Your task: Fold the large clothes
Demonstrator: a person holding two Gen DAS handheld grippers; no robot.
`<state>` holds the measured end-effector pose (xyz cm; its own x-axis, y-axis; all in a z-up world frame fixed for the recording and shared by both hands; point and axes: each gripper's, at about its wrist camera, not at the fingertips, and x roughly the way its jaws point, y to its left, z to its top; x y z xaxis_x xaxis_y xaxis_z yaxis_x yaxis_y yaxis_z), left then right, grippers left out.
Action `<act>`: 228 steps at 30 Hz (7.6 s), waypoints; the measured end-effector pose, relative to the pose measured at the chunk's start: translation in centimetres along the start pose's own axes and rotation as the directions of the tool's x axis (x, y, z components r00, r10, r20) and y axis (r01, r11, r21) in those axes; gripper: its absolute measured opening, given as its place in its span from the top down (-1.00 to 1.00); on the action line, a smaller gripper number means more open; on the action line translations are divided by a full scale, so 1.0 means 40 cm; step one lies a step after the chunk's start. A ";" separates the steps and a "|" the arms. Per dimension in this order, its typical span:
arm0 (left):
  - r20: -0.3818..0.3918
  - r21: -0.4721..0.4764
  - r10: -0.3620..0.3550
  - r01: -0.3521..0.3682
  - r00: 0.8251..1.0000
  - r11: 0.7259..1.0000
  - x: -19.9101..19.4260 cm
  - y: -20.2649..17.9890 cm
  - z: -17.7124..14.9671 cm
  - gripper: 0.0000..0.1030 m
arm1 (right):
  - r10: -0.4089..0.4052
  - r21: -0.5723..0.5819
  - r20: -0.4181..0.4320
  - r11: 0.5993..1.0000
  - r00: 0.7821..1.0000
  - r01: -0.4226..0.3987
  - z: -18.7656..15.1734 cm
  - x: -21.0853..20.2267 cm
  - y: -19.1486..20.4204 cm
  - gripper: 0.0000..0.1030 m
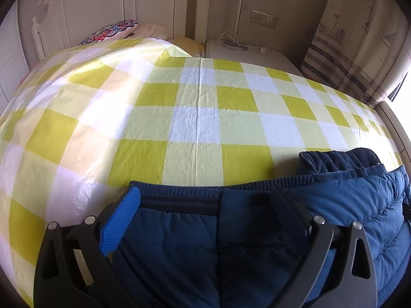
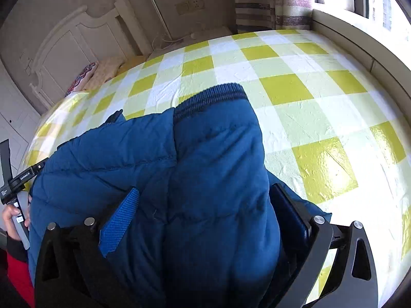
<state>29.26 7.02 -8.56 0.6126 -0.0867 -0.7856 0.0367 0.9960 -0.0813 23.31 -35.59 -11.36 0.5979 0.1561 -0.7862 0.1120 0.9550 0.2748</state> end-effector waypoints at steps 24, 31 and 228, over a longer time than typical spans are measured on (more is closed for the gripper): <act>0.024 0.229 0.026 -0.031 0.999 0.973 -0.106 -0.282 -0.180 -0.96 | 0.033 -0.485 -0.023 0.874 0.999 -0.040 -0.150 -0.028 0.407 -0.91; 0.029 0.217 0.006 -0.012 1.000 0.976 -0.104 -0.272 -0.183 -0.96 | -0.013 -0.446 0.025 0.895 1.000 0.023 -0.156 -0.093 0.384 -0.90; 0.301 0.102 0.287 -0.330 0.909 0.938 -0.411 0.124 -0.374 -0.96 | 0.388 -0.864 0.009 0.466 0.921 -0.189 -0.527 -0.234 0.871 -0.49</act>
<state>7.53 13.05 -5.22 0.8051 0.2138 -0.5533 -0.0874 0.9654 0.2459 4.88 1.51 -6.08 0.6012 0.5125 -0.6131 -0.7464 0.6341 -0.2019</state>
